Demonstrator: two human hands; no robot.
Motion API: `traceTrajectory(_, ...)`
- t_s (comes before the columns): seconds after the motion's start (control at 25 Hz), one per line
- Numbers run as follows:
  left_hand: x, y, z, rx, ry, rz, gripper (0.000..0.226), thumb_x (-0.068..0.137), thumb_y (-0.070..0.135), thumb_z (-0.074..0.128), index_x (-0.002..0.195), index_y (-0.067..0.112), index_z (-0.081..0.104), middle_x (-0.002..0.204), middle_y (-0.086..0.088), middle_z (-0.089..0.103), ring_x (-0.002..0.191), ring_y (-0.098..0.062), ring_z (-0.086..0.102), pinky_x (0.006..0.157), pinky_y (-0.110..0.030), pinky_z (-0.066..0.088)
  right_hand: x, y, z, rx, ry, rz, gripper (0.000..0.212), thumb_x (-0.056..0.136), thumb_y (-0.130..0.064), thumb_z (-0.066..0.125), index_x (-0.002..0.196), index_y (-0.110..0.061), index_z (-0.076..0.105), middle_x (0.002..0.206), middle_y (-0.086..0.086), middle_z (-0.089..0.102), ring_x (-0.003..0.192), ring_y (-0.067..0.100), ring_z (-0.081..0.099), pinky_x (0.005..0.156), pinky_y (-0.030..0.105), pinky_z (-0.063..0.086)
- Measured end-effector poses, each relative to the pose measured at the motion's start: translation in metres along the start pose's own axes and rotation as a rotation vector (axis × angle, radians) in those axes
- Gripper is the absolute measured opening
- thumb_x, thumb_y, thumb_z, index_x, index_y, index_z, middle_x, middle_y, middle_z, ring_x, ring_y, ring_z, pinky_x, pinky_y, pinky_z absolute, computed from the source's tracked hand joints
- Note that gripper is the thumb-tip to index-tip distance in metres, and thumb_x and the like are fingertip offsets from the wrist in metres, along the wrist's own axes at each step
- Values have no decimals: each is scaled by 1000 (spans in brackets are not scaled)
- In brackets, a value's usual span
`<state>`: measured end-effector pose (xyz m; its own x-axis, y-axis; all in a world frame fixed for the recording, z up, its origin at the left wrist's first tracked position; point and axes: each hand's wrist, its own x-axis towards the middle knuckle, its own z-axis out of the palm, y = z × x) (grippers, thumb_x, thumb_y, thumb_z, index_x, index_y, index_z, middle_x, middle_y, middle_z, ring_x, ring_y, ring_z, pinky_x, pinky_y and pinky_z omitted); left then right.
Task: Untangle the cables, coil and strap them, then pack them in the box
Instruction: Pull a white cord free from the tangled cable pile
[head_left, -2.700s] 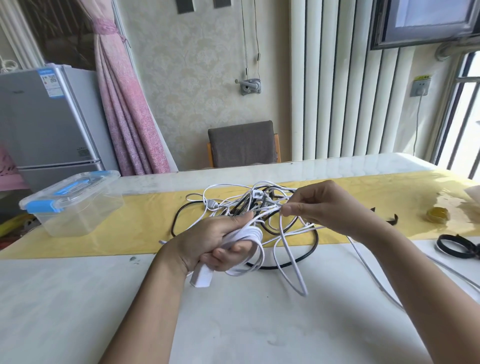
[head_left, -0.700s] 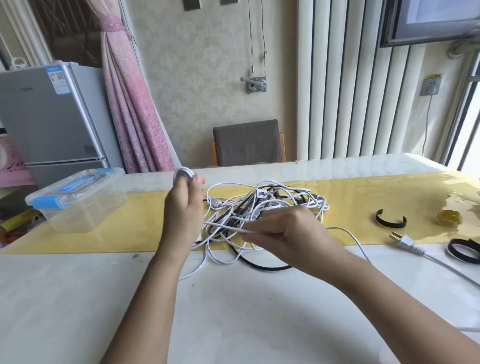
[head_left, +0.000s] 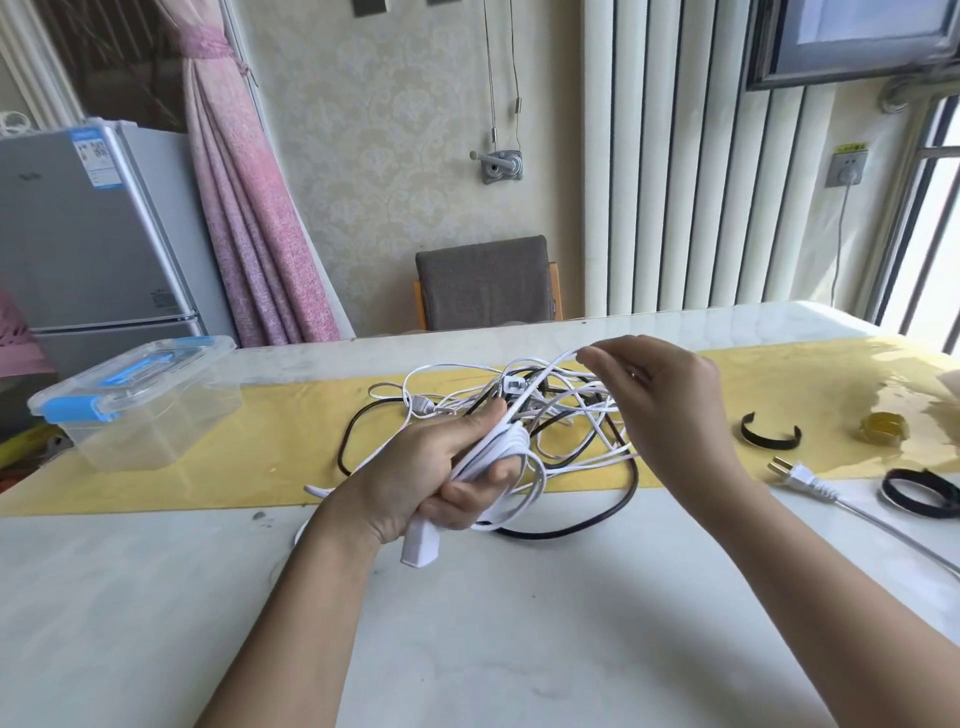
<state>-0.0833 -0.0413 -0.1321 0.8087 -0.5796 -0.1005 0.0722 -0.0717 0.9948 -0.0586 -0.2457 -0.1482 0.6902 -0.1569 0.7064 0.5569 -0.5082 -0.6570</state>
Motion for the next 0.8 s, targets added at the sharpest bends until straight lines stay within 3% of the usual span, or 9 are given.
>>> traceTrajectory(0.08,5,-3,-3,-192,-98,28,52,90,55,40,55,20,55,40,9,31,30,0,19,31,-14,13,-2,9,5,-108,-17,-67,15,89,-23,65,81,-14,74,66,-1,65,63,14,56,62,23,41)
traceTrajectory(0.2,14,-7,-13,-492,-310,158,39,92,48,47,71,18,60,46,10,38,34,-5,23,37,-17,22,-7,17,15,-251,-127,-181,32,91,-34,55,70,-12,67,55,-2,53,54,20,48,54,37,42)
traceTrajectory(0.32,23,-9,-21,-806,-463,255,38,102,35,37,91,6,59,60,1,36,46,-12,32,48,-24,32,-15,9,23,-303,-317,-290,39,91,-36,52,58,-18,43,46,-5,30,50,17,30,46,33,32)
traceTrajectory(0.44,26,-9,-20,-924,-332,329,34,100,30,41,87,5,60,57,-2,44,46,-11,33,50,-24,38,-21,-1,28,-321,-429,-368,40,90,-34,51,58,-20,33,47,-3,26,53,20,28,45,30,27)
traceTrajectory(0.52,25,-8,-13,-871,-67,383,36,98,32,38,78,11,60,54,4,43,39,-6,34,43,-18,38,-27,-6,32,-351,-486,-418,38,91,-31,50,60,-16,32,50,2,30,52,23,31,45,34,32)
traceTrajectory(0.68,28,-9,-1,-410,387,431,36,103,34,27,84,12,48,55,7,35,40,-6,30,43,-16,30,-39,-13,38,-400,-558,-535,28,89,-25,50,63,-17,43,53,0,42,52,22,32,41,30,21)
traceTrajectory(0.8,32,-18,4,3,549,422,35,103,31,30,85,8,47,56,6,36,42,-6,31,44,-14,29,-40,-12,39,-392,-565,-542,26,85,-22,48,61,-19,40,52,-1,41,50,24,34,42,29,20)
